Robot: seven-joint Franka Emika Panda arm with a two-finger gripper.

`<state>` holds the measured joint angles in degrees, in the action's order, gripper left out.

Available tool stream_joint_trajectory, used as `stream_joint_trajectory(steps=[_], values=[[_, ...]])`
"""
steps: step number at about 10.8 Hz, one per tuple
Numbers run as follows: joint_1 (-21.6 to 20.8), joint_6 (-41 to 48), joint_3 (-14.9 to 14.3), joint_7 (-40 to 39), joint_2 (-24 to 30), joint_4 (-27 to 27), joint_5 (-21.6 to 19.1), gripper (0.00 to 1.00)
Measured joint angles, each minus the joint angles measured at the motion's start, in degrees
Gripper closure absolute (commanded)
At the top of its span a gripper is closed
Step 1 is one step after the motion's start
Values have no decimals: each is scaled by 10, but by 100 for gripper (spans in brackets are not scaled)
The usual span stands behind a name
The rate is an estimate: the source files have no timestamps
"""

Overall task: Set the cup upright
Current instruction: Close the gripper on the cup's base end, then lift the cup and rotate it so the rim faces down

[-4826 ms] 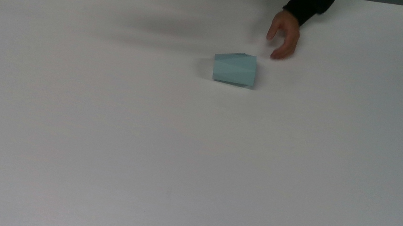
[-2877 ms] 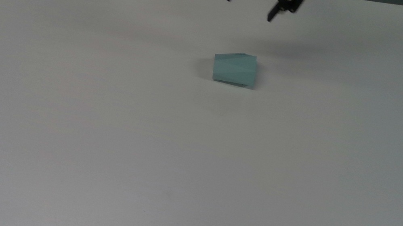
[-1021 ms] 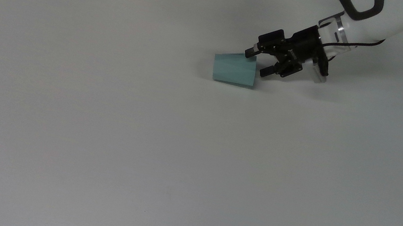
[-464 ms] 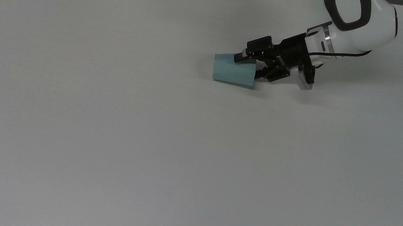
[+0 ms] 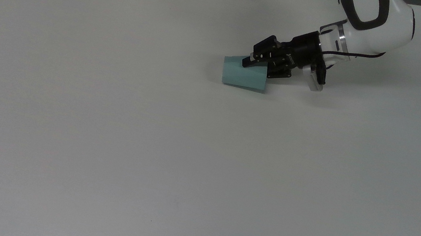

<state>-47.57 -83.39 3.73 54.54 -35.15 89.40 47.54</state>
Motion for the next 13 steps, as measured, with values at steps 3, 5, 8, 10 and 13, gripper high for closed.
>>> stream_joint_trajectory(steps=[3,5,8,10,13], values=[[-2,0,0,-5,1,6,8,100],[-4,0,0,-6,1,8,11,100],[1,1,0,-7,9,7,6,100],[12,-8,0,-18,15,1,-11,100],[33,-28,0,-45,23,-19,-44,100]])
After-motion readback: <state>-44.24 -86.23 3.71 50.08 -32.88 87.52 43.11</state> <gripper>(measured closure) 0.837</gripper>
